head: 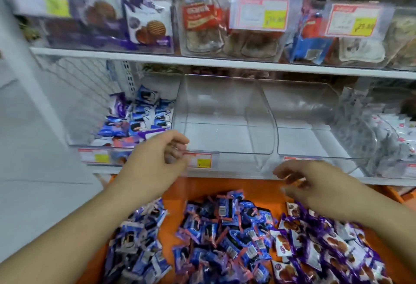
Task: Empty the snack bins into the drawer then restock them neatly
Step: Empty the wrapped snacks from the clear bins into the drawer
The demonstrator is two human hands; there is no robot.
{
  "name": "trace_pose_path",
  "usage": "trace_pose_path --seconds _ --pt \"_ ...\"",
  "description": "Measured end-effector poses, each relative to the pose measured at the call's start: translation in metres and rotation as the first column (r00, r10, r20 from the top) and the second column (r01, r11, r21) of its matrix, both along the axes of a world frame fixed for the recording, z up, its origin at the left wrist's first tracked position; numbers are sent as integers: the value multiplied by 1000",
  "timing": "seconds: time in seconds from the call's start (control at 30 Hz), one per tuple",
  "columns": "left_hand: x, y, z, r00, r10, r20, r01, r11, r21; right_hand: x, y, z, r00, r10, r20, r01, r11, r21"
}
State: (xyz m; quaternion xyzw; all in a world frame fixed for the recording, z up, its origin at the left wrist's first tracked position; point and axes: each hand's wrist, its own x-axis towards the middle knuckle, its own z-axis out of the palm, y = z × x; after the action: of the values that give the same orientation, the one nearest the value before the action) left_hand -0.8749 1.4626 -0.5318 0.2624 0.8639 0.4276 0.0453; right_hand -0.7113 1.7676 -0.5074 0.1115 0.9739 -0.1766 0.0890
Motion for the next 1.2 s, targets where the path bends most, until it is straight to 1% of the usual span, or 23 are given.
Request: trace_pose_path --seconds 0.03,0.07,0.13,0.17,0.27,0.33,0.4,0.53,0.67,0.77,0.87,0.93,0.97,1.0,1.03,1.1,1.17,1.2 --pt "-16 -8 3 997 51 -62 -50 998 30 -5 -7 1 1000 7 -14 -7 1000 -11" --pt "-32 -16 5 987 96 -131 -94 995 26 -10 -15 2 999 8 -31 -9 1000 -26" --pt "-63 -32 7 964 134 -231 -154 985 -73 -21 -27 3 997 -2 -80 -2 998 -59" --pt "-76 -39 8 964 124 -235 -160 977 -139 -26 -32 3 994 -8 -109 0 997 -75" --pt "-99 -46 8 993 55 -106 -84 950 -300 -42 -48 3 980 -13 -197 -16 989 -145" --pt "-105 -43 10 1000 10 -21 -18 910 -414 -50 -58 -1 972 -30 -232 -15 981 -193" --pt "-110 -38 12 999 -1 43 21 891 -453 -56 -65 -5 972 -37 -234 -11 979 -202" --pt "-118 -38 8 999 6 52 17 906 -423 -62 -76 -10 974 -34 -224 -12 980 -199" --pt "-117 -44 -1 995 61 82 -32 949 -315 -63 -81 -12 971 -36 -236 -5 985 -173" --pt "-113 -51 4 991 111 72 -90 965 -247 -61 -82 -9 969 -44 -243 0 984 -177" --pt "-101 -60 24 979 197 56 -189 974 -128 -58 -85 -7 967 -45 -250 -8 979 -204" --pt "-84 -66 43 974 212 87 -210 977 -28 -57 -89 -5 966 -63 -250 -1 969 -249" --pt "-74 -67 50 974 199 105 -202 979 21 -57 -92 -3 965 -79 -251 0 954 -300" --pt "-63 -66 56 976 178 125 -188 980 67 -57 -96 0 962 -108 -252 2 922 -386" --pt "-52 -63 60 977 146 154 -164 980 112 -56 -103 5 958 -149 -244 5 862 -508" --pt "-28 -49 65 976 57 212 -92 983 160 -55 -120 16 959 -221 -175 13 655 -756" --pt "-3 -33 66 963 -31 268 -23 980 198 -52 -130 22 962 -259 -87 41 453 -890" --pt "10 -27 66 956 -65 286 1 976 218 -51 -134 23 960 -272 -64 51 395 -917"
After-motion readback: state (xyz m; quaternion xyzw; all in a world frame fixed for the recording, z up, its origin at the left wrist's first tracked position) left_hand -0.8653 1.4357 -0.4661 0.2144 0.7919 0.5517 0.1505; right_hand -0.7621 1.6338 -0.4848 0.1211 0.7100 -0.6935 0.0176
